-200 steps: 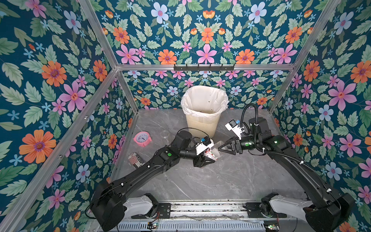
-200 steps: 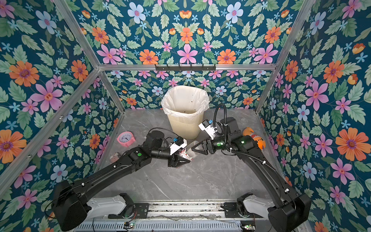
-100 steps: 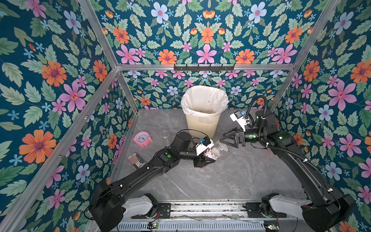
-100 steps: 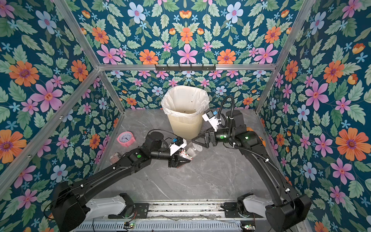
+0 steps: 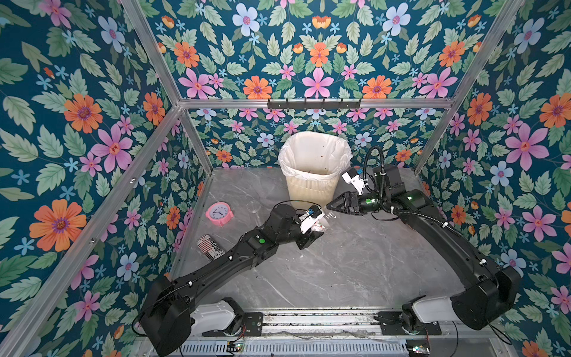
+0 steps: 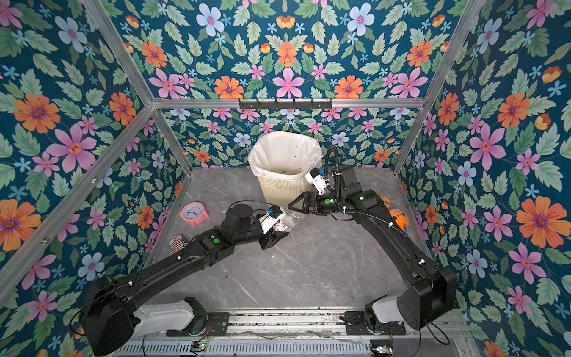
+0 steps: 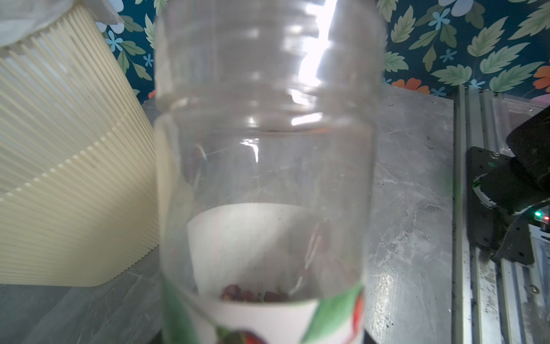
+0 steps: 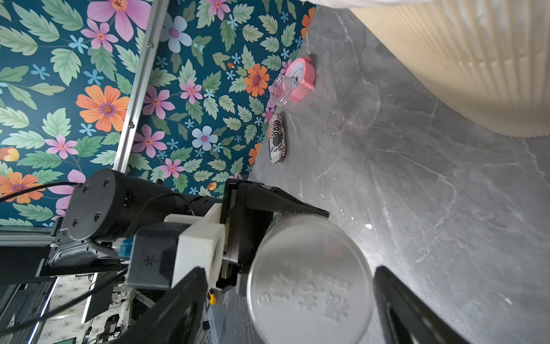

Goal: Empty the moldy dried flower tea in the jars
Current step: Unscrew the lid from the jar.

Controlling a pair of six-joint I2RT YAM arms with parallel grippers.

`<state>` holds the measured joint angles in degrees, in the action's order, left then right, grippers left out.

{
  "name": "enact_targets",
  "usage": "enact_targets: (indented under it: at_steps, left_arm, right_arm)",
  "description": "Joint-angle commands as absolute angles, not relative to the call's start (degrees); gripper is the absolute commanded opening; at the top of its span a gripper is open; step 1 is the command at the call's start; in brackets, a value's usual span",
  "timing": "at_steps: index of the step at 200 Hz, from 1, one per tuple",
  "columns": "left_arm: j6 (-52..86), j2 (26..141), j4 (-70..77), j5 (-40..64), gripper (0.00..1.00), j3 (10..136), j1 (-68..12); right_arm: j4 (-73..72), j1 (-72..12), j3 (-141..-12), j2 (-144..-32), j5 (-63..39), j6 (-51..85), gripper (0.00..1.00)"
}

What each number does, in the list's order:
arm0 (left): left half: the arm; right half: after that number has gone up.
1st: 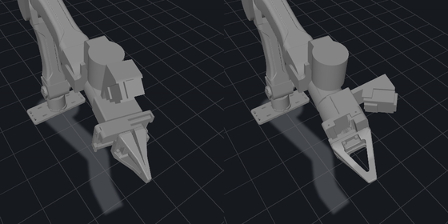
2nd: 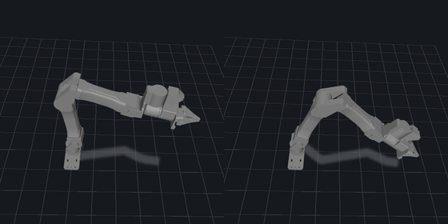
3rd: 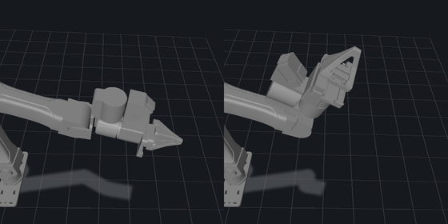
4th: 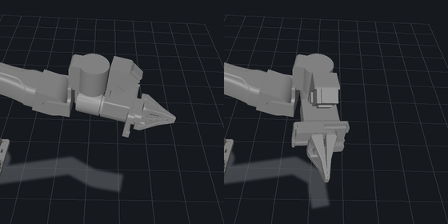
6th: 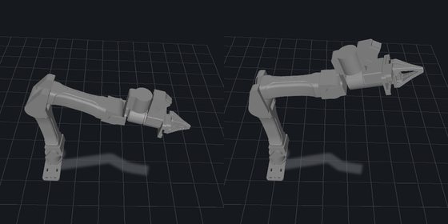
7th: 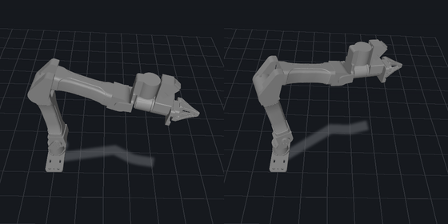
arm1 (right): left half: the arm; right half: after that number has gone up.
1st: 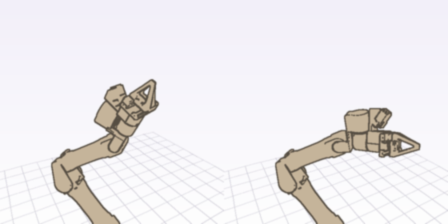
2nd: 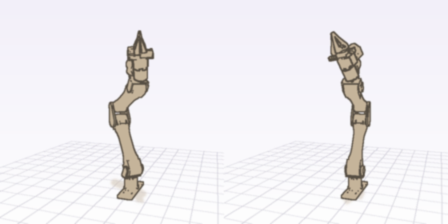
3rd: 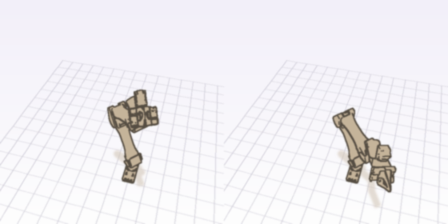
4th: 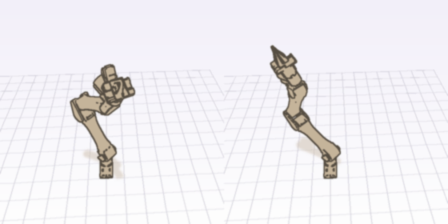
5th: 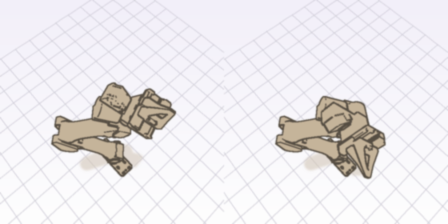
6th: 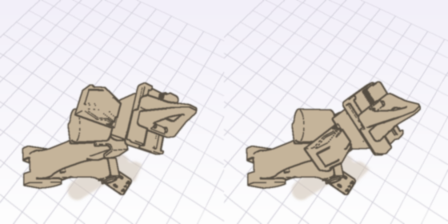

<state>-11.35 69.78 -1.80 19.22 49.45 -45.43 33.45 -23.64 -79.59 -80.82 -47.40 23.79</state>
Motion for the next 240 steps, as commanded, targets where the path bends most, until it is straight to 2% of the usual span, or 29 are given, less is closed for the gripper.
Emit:
enact_targets:
  at_steps: [1, 42, 81, 103, 151, 194, 224, 240]
  left_arm:
    - [-12.04, 68.57, 2.56, 19.88, 0.54, 48.58, -45.51]
    - [-11.69, 67.15, 4.60, 22.59, 0.54, 47.28, -45.44]
    - [-12.44, 68.20, 2.11, 21.81, 0.54, 48.34, -45.46]
    - [-12.39, 68.13, 1.87, 22.79, 0.54, 48.68, -45.49]
    - [-12.22, 67.63, -0.89, 34.95, 0.55, 50.09, -45.43]
    - [-10.46, 68.69, -4.74, 45.94, 0.55, 51.94, -45.31]
    - [-9.18, 69.69, -5.58, 51.47, 0.55, 52.51, -45.27]
    - [-8.77, 70.31, -6.03, 52.69, 0.55, 53.07, -45.35]
  right_arm:
    - [35.49, -24.05, -80.24, -81.83, -46.94, 23.36, 0.91]
    - [35.52, -24.15, -80.05, -83.23, -46.90, 23.24, 0.91]
    - [34.87, -24.32, -80.31, -82.97, -50.00, 23.17, 0.81]
    - [38.41, -24.27, -81.06, -82.71, -53.53, 18.34, 0.76]
    - [47.50, -24.32, -82.52, -80.17, -58.56, 2.53, 0.69]
    - [46.52, -24.28, -78.44, -74.12, -63.67, -6.85, 0.67]
    - [47.04, -24.26, -76.20, -71.54, -69.84, -12.64, 0.67]
    - [46.06, -24.26, -75.34, -70.26, -69.99, -13.77, 0.72]
